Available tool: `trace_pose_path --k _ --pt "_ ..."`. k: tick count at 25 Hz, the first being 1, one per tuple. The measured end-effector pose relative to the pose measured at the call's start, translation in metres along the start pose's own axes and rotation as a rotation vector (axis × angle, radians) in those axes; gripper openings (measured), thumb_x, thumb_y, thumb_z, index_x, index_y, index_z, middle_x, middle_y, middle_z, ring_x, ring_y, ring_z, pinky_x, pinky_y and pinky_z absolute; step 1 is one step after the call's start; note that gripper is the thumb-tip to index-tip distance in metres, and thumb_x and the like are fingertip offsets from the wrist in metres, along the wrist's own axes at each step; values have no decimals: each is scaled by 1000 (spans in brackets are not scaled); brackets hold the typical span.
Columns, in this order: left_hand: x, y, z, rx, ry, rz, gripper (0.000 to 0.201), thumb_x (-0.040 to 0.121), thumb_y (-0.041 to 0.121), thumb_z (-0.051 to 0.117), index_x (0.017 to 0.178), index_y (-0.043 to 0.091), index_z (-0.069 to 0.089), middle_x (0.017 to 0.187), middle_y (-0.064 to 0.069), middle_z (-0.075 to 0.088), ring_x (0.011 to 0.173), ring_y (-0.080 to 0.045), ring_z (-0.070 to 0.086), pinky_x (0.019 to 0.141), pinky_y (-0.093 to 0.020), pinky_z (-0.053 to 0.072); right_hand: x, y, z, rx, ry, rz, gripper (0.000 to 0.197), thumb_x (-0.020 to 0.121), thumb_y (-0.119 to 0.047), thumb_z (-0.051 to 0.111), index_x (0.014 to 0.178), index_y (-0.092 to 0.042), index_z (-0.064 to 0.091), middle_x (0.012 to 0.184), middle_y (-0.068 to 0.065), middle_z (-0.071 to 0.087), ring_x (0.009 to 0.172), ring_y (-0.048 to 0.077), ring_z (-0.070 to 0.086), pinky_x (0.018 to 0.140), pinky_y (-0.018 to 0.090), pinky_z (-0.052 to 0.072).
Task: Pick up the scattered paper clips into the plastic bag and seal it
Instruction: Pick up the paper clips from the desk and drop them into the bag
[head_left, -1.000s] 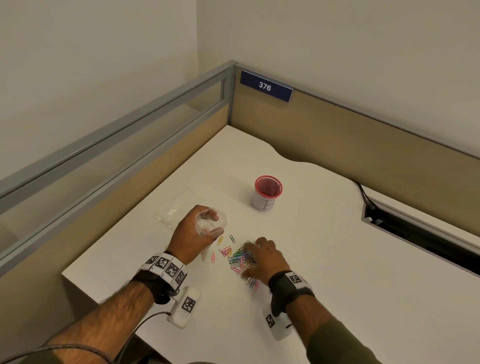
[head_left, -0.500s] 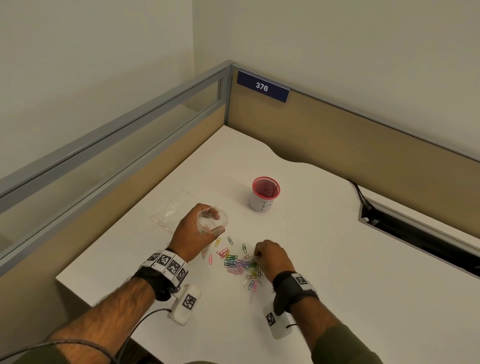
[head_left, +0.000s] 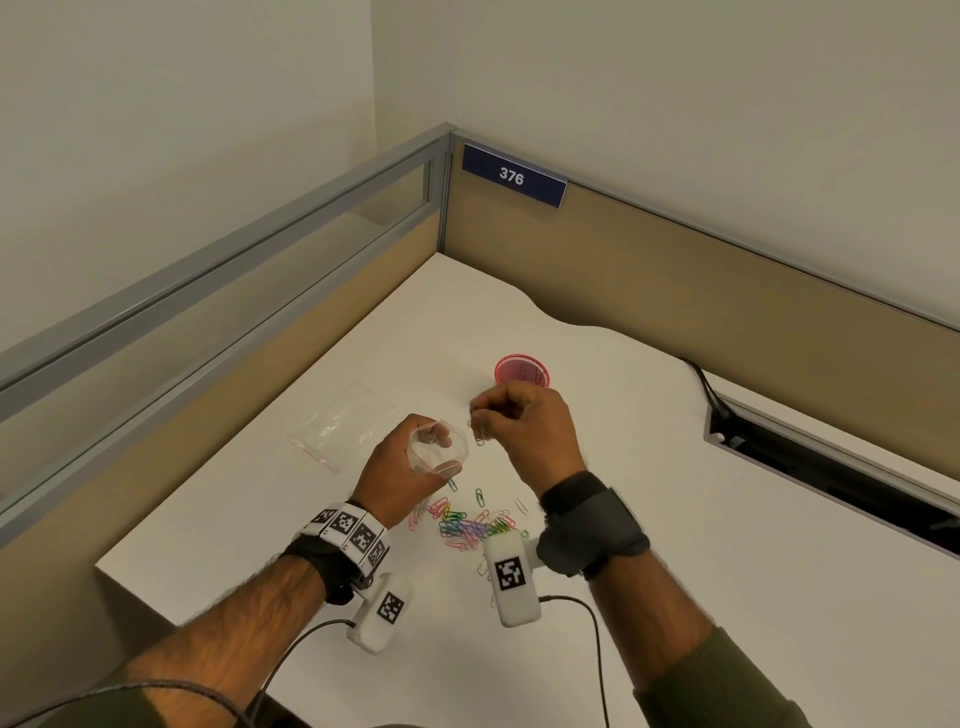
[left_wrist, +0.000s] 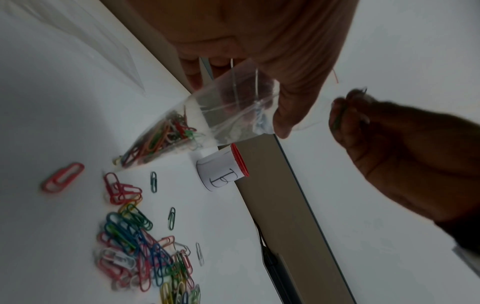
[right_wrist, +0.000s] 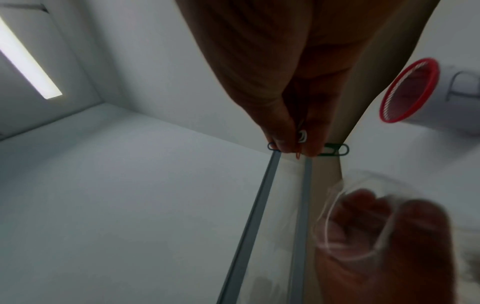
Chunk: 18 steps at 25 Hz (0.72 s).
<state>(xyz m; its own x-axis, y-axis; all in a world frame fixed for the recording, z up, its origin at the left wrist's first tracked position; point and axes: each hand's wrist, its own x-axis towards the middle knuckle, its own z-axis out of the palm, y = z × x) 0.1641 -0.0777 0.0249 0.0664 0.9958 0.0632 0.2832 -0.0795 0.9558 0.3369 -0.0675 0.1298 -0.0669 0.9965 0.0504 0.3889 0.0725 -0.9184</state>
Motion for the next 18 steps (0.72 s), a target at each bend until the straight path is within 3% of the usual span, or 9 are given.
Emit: trace_pose_path --k 5,8,11,15,18 --pt "1 8 6 50 -18 15 44 76 14 84 98 38 54 97 14 66 94 0 64 82 -23 52 -1 -4 29 -93 -118 -16 5 83 -6 69 85 -9 72 84 6 73 75 18 69 72 27 59" --pt "5 7 7 55 -22 21 40 74 14 83 95 34 57 88 11 68 84 -1 67 74 -27 55 -4 3 34 -224 -130 -31 5 84 -13 68 85 -14 73 87 1 73 80 15 67 74 29 58" --pt "3 3 6 25 -25 44 37 74 19 84 102 23 60 97 8 69 99 -13 66 87 -33 53 -7 1 24 -186 -86 -37 9 85 -7 64 85 -13 70 85 2 71 75 15 67 71 27 58" --pt "0 1 4 -12 -13 22 36 75 14 84 102 19 62 101 7 71 107 -13 64 97 -32 50 -6 28 -5 -134 30 9 14 88 -2 59 92 -11 69 85 2 69 73 11 66 68 22 59" --pt "-3 -1 -1 -24 -3 14 36 72 21 83 101 18 62 99 11 70 107 -12 64 99 -30 49 -12 96 -24 -510 -12 186 20 89 -6 57 103 -13 68 107 6 68 95 20 64 88 31 53"
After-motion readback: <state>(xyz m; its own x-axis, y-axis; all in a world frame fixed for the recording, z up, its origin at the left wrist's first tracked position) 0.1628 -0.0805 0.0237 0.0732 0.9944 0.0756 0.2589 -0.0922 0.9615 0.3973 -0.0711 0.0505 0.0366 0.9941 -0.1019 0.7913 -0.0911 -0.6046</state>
